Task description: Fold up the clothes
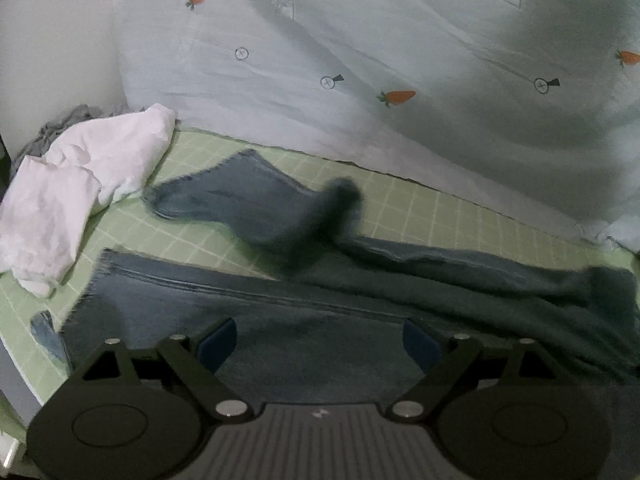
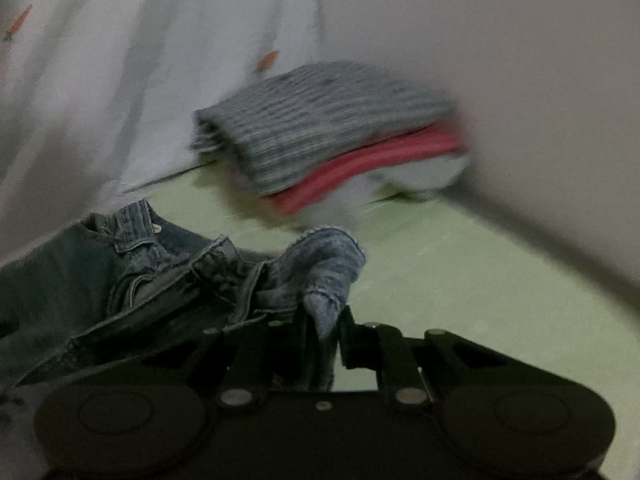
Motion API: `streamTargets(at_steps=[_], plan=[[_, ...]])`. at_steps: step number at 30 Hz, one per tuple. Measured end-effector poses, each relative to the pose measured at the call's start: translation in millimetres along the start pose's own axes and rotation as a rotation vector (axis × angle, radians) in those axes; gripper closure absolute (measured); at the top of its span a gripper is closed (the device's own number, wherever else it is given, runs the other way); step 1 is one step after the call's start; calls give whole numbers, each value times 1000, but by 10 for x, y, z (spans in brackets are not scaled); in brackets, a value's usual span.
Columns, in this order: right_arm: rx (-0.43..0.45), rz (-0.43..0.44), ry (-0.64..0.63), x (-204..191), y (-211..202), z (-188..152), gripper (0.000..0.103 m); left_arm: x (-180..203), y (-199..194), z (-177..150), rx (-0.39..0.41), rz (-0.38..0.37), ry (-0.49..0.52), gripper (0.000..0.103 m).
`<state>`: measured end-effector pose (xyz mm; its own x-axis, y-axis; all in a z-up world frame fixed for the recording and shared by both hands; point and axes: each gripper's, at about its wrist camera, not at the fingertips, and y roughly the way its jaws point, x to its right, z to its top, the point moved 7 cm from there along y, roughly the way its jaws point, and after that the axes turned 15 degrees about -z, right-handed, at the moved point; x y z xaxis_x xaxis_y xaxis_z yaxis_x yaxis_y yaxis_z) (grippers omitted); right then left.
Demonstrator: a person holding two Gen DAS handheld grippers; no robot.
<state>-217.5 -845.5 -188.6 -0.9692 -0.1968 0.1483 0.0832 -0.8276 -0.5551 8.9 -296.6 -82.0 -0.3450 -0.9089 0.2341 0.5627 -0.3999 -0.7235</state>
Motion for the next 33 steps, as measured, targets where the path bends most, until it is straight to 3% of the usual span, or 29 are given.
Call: streamTargets(at_steps=[4,8,11,15,18,19,26,33], plan=[[-5,-158,-44,481,-2,-99,89,-181,-43,-62,-6,35,1,13],[-75,-239,-59,818,4,-245,87,-469,-106,-138,-13,71,-33,13],[-71,-261,-92,800,-113,-256,75,-654,-155,-184,-18,79,-59,13],[-7,-265,-105,611,-415,-150,39,-839,-205,-163,-11,70,-100,13],[51,-246,-115,355,-677,-56,27,-945,-197,-45,-1,49,-124,13],[64,-221,-116,239,-757,-36,22,-969,-195,6,6,45,-119,13],[76,-26,-144,-761,-1162,-159,14,-1218,-148,259,35,27,-80,13],[-37,322,-82,-1994,-1561,-408,14,-1543,188,623,15,-4,-48,13]])
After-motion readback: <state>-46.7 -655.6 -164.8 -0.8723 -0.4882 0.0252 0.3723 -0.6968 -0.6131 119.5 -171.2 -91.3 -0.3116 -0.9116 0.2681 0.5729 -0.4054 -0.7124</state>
